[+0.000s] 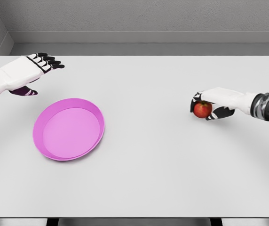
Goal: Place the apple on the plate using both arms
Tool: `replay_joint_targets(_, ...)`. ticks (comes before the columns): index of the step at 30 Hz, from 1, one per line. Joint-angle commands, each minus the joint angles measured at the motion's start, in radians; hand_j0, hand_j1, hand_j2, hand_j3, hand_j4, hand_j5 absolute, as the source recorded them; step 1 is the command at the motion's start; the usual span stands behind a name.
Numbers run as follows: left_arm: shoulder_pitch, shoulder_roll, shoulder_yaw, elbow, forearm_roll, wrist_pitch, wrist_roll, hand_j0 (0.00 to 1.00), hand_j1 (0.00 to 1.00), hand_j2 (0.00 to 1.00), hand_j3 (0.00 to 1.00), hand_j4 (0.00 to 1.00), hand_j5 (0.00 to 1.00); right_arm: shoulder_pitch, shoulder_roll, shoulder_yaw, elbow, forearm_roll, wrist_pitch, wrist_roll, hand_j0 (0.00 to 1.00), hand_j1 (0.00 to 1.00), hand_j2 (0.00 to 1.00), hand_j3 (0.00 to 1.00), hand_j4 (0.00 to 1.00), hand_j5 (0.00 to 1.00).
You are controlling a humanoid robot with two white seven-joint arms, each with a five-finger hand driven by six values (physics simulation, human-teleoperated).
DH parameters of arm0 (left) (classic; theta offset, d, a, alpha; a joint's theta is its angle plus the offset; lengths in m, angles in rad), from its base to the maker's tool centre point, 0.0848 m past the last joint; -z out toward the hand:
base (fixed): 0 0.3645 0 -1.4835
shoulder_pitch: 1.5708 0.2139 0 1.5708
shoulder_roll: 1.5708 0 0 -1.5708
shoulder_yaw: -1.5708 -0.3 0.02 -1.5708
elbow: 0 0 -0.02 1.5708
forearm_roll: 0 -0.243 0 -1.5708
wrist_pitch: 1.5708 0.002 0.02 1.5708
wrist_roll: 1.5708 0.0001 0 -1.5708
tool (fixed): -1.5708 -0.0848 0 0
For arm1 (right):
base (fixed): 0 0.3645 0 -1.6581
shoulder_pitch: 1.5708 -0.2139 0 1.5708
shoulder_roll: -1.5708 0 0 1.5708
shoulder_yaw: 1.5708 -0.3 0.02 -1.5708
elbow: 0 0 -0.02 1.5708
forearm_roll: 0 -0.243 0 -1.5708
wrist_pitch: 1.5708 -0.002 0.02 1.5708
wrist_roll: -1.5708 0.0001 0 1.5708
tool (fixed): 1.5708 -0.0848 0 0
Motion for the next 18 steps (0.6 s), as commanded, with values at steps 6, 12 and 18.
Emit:
replay_joint_targets(6,0.0,0.001,0.001,-0.002,0.007,0.001,0.001,1.0,1.0,1.0,1.0,1.0,1.0,0.0,0.005,0.013,-0.111,-0.007,0.003,-0.001,0.5,0.5,0.5,0.5,0.5,0.5)
replay_joint_targets(12,0.0,0.001,0.001,-0.002,0.007,0.001,0.001,1.0,1.0,1.0,1.0,1.0,1.0,-0.043,0.047,0.104,-0.138,-0.012,0.006,-0.001,0.46,0.46,0.46,0.46,0.46,0.46)
replay_joint_targets(18,-0.002,0.001,0.001,-0.002,0.007,0.001,0.001,1.0,1.0,1.0,1.0,1.0,1.0,-0.086,0.077,0.167,-0.138,-0.013,0.006,-0.001,0.46,0.46,0.46,0.46,0.46,0.46)
